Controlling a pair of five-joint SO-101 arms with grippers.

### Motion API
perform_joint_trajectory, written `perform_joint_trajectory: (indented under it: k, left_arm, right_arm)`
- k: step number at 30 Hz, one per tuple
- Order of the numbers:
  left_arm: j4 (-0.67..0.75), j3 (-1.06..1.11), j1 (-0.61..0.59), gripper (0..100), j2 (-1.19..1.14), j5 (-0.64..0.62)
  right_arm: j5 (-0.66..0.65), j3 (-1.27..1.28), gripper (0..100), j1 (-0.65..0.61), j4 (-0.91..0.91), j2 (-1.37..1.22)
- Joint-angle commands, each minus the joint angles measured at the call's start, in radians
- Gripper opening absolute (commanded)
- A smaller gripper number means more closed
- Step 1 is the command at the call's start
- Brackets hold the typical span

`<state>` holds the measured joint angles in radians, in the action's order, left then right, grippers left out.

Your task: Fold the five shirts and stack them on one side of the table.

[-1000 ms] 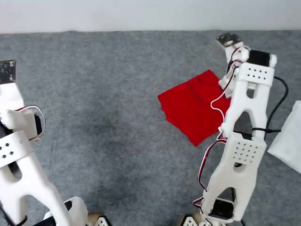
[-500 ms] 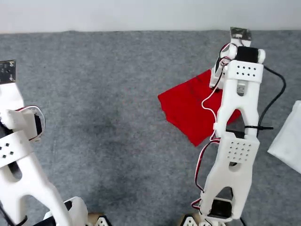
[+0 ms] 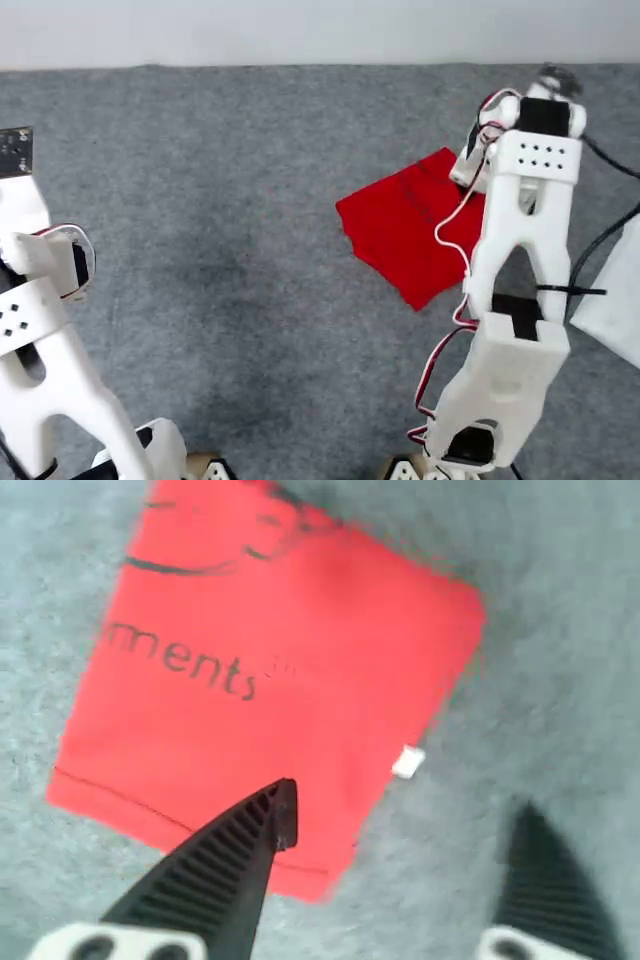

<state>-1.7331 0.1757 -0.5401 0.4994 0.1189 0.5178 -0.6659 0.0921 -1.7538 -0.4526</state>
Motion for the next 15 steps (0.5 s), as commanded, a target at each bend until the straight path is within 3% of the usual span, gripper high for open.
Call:
perform_joint_trajectory:
  k: [1, 8, 15]
  left_arm:
    - [-0.014, -0.002, -0.006, 1, 0.018, 0.009]
    - [-0.017, -0.002, -0.006, 1, 0.018, 0.009]
    - [-0.017, -0.002, -0.006, 1, 0.018, 0.009]
  right_arm:
    - [0.114, 0.006, 47.4, -0.056, -0.028, 0.038]
    - [0.239, 0.005, 45.7, -0.107, 0.093, -0.154]
    - [0.253, 0.005, 45.7, -0.108, 0.231, -0.294]
